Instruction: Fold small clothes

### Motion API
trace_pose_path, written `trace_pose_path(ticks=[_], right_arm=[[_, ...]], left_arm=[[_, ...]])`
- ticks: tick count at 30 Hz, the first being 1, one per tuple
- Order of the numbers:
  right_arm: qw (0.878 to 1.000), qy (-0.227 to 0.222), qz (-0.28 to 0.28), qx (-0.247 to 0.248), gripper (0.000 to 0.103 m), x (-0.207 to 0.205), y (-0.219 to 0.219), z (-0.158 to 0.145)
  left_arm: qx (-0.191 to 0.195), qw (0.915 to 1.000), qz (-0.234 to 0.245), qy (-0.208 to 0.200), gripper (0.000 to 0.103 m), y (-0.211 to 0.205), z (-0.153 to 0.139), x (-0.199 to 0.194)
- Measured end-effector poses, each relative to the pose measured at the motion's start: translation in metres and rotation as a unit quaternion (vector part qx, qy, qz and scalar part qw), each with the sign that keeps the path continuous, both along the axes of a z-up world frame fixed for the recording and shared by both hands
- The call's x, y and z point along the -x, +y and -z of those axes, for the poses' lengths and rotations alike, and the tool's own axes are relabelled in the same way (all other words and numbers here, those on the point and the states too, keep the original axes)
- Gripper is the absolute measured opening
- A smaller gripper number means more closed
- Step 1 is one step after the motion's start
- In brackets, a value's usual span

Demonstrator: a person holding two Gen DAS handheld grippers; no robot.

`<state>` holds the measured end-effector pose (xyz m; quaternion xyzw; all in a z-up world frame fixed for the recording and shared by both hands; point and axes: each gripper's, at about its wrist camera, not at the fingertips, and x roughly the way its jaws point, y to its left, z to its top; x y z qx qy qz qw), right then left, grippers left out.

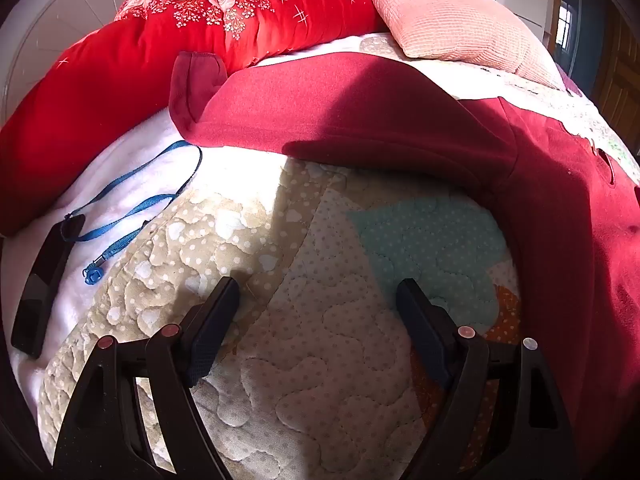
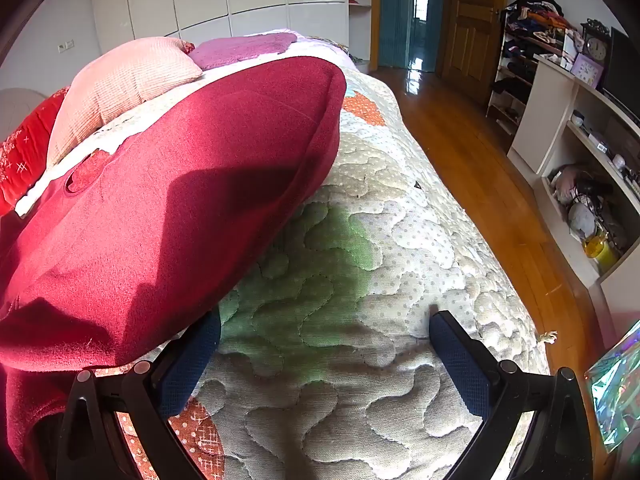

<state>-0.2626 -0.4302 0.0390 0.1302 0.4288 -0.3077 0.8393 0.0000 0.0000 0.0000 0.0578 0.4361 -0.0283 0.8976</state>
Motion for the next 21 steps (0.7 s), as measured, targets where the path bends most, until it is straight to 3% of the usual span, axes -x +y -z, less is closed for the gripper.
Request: trace_pose_path(ticks=[6,11,21], right_arm=[[1.0,0.0,0.0,0.0,0.103,0.0,0.0,0.0],[1.0,0.0,0.0,0.0,0.103,0.0,0.0,0.0],[1.0,0.0,0.0,0.0,0.103,0.0,0.0,0.0]], left_arm=[[-0.004,1.0,0.0,0.0,0.082,-0.001,-0.001,0.0],[0.008,0.9996,-0.006,0.028,0.082,0.001,-0.012,0.005],[-0.026,0.9984,0.037,-0.035,0.082,-0.023,-0.058,0.064]])
